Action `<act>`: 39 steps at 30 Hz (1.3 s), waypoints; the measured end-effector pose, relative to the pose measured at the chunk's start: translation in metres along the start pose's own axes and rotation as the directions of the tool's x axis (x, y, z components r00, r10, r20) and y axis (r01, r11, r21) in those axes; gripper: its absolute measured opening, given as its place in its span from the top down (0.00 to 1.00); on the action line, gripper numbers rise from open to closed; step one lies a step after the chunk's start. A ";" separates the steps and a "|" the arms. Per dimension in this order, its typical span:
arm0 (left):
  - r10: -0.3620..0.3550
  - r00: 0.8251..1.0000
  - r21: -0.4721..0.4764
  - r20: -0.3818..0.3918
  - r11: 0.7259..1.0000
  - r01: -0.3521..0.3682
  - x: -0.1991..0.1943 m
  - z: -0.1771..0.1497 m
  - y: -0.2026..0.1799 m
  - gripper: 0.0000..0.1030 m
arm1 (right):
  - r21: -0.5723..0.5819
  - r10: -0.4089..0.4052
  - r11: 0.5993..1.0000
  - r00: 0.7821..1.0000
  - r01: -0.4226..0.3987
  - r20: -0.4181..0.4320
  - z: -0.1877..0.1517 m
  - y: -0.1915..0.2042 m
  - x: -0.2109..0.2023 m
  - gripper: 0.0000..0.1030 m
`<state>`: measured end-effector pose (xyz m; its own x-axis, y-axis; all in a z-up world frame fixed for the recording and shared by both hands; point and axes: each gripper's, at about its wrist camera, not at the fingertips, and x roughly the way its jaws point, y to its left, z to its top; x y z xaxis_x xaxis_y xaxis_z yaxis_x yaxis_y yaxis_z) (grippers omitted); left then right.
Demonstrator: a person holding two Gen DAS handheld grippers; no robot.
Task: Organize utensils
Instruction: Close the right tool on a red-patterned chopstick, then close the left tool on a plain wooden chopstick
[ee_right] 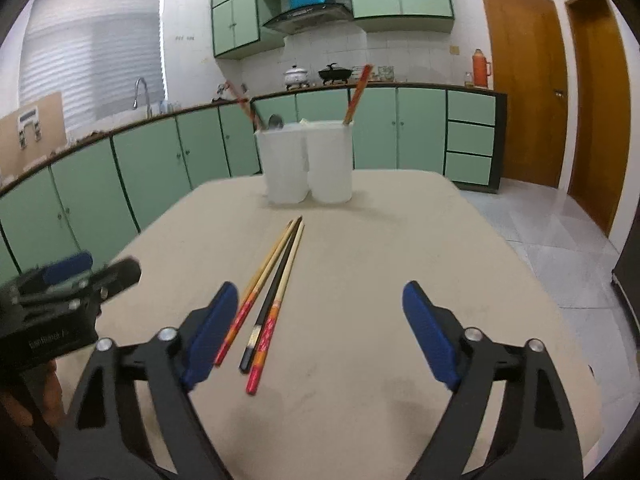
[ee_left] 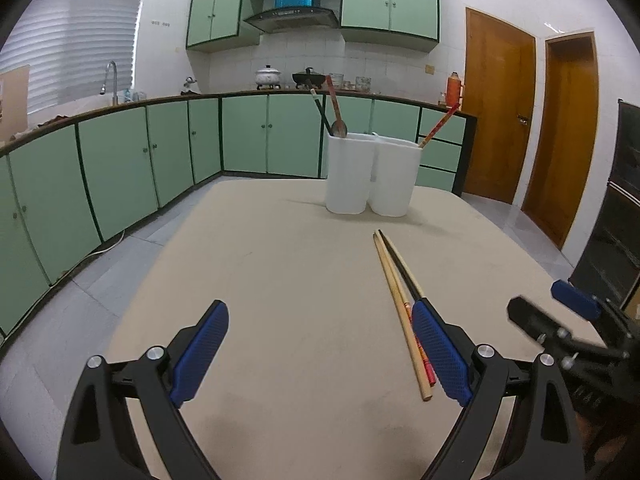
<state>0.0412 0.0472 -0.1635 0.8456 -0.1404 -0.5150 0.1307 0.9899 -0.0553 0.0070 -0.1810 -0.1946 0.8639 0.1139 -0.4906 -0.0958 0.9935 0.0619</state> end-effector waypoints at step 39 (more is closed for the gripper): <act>-0.049 0.998 0.021 -0.046 0.999 0.050 0.003 -0.015 -0.023 0.12 | -0.053 -0.002 0.999 0.989 -0.005 -0.148 -0.026 0.007 0.026 0.95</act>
<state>0.0332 0.0248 -0.1769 0.8134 -0.1876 -0.5507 0.1835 0.9810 -0.0631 0.0155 -0.1712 -0.2297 0.7813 0.1112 -0.6141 -0.1265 0.9918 0.0187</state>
